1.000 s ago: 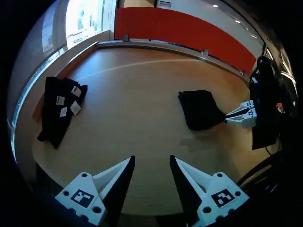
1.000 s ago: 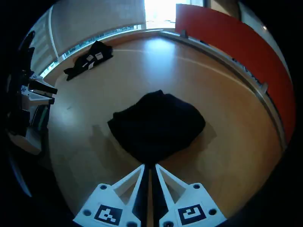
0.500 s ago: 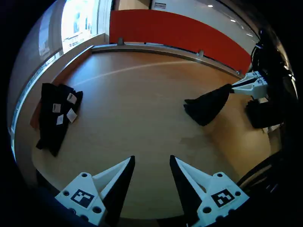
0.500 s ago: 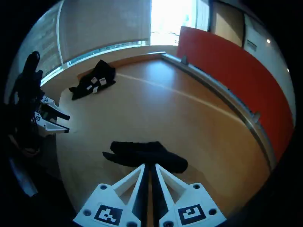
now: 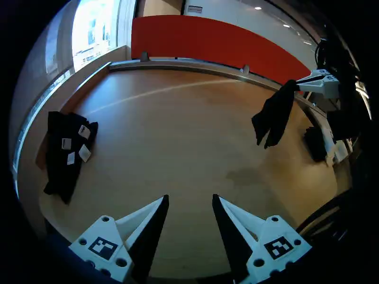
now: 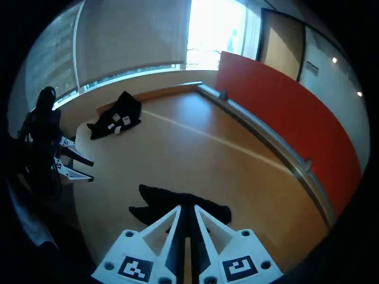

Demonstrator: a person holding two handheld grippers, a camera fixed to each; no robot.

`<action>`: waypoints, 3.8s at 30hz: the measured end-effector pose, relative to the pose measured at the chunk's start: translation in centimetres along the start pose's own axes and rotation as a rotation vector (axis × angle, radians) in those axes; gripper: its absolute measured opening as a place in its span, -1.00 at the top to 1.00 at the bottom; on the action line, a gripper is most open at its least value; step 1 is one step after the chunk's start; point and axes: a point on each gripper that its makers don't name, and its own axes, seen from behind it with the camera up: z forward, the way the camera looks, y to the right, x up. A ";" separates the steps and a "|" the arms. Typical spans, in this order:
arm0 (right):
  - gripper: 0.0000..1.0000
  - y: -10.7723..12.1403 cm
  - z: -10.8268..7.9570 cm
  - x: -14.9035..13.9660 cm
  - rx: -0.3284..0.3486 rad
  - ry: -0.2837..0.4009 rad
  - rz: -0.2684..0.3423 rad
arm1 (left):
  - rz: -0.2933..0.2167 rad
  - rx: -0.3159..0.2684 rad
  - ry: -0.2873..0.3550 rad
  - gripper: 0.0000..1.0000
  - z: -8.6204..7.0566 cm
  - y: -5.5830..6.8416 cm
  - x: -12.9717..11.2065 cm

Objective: Fold towel

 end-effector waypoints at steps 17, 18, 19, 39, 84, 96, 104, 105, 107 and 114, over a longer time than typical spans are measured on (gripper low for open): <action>0.92 8.9 -6.6 -2.9 -0.105 0.008 0.111 | 0.047 -0.037 -0.006 -0.33 1.6 2.5 1.5; 0.92 9.6 -7.1 -3.3 -0.113 0.004 0.116 | 0.050 -0.038 -0.007 -0.33 1.7 2.7 1.5; 0.92 10.2 -7.5 -3.7 -0.121 0.000 0.120 | 0.053 -0.039 -0.008 -0.33 1.8 2.8 1.6; 0.92 23.3 -16.1 -13.1 -0.273 -0.066 0.247 | 0.107 -0.027 -0.026 -0.34 2.7 5.0 2.7; 0.92 26.2 -24.7 -28.3 -0.400 -0.179 0.435 | 0.161 -0.050 -0.054 -0.33 2.9 8.3 2.3; 0.92 22.8 -26.1 -35.5 -0.429 -0.250 0.536 | 0.178 -0.059 -0.065 -0.33 2.7 8.4 1.8; 0.92 21.4 -26.1 -37.7 -0.442 -0.275 0.564 | 0.184 -0.060 -0.066 -0.33 2.5 8.3 1.7; 0.92 21.4 -26.1 -37.9 -0.446 -0.279 0.566 | 0.184 -0.059 -0.066 -0.33 2.5 8.3 1.7; 0.92 21.4 -26.2 -38.5 -0.454 -0.287 0.571 | 0.185 -0.058 -0.065 -0.34 2.5 8.2 1.6; 0.92 21.4 -25.7 -41.5 -0.475 -0.330 0.612 | 0.184 -0.048 -0.065 -0.34 2.1 8.0 1.4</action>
